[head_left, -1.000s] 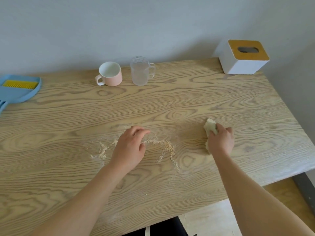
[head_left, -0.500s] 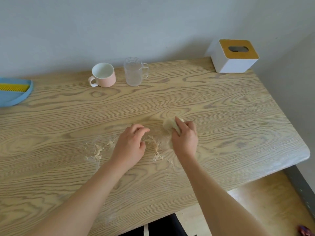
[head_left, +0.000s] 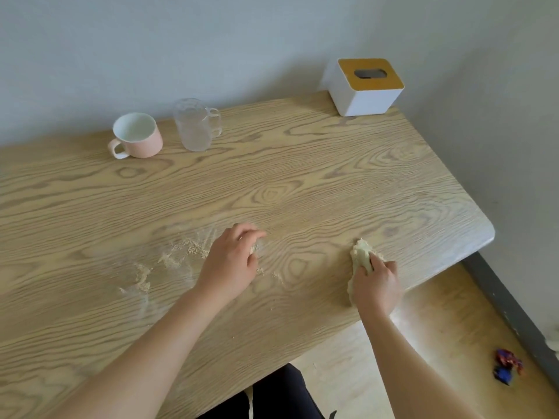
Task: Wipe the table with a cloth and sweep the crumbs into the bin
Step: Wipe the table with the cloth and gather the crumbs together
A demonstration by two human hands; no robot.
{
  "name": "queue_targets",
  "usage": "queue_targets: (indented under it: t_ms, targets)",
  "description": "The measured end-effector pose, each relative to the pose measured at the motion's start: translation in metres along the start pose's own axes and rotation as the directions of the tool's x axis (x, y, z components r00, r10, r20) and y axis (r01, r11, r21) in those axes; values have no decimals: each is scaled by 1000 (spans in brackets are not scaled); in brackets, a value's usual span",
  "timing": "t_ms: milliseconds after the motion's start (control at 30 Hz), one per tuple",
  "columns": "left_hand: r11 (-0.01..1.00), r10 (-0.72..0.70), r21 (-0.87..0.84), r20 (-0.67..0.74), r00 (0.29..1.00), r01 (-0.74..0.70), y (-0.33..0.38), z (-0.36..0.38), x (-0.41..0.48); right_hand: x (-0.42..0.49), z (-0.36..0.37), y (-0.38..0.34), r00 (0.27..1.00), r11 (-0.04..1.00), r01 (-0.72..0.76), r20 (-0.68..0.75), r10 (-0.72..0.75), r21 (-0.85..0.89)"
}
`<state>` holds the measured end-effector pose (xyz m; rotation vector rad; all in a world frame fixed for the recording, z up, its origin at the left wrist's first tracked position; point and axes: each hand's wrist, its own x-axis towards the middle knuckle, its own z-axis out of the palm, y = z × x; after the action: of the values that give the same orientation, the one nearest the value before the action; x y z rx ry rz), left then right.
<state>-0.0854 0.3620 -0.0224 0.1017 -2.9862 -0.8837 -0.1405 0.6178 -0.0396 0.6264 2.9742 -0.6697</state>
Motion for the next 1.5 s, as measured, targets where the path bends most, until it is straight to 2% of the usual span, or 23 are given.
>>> queue_targets:
  t_ms: [100, 233, 300, 367, 467, 633, 800, 967, 1033, 1167, 1267, 1333, 1400, 1500]
  targets:
    - [1000, -17, -5, 11, 1000, 17, -3, -1, -4, -24, 15, -18, 1000, 1000, -6, 9, 6, 13]
    - [1000, -21, -10, 15, 1000, 21, -2, -6, -11, -62, 33, -56, 981, 987, 157, 108, -161, 46]
    - [1000, -19, 3, 8, 1000, 19, -4, -9, -15, -77, 41, -72, 946, 964, 239, 198, -258, 117]
    - [1000, -27, 13, 0, 1000, 27, -6, -14, -18, -81, 41, -84, 924, 942, 283, 211, -318, 179]
    - [999, -45, 7, -7, 999, 45, -11, -18, -22, -66, 28, -84, 956, 954, 250, 116, -270, 165]
    - [999, -53, 7, -27, 998, 53, -14, -22, -29, -36, -6, -52, 997, 997, 72, -13, -72, 36]
    - [998, -62, -13, -32, 998, 62, -17, -26, -35, -64, 11, -38, 994, 993, 16, 114, -3, -113]
    - [997, -83, -3, -35, 996, 83, -27, -32, -46, -107, 41, -85, 959, 991, 132, 251, -134, 26]
    - [996, -85, 6, -48, 995, 85, -30, -36, -48, -111, 41, -96, 960, 985, 143, 229, -163, 101]
    - [993, -116, -15, -95, 989, 115, -42, -44, -50, -83, 15, -98, 993, 970, 112, 21, -119, 217]
    - [992, -129, -31, -100, 987, 126, -41, -43, -50, -55, -15, -100, 987, 916, 156, -105, -125, 369]
    - [991, -131, -30, -104, 986, 129, -37, -42, -47, -44, -26, -105, 969, 885, 248, -99, -227, 394]
    - [990, -143, -28, -102, 985, 140, -34, -41, -44, -39, -27, -110, 940, 887, 331, -27, -340, 322]
    - [990, -137, -34, -121, 983, 134, -29, -44, -36, -33, -27, -117, 946, 888, 315, -32, -323, 335]
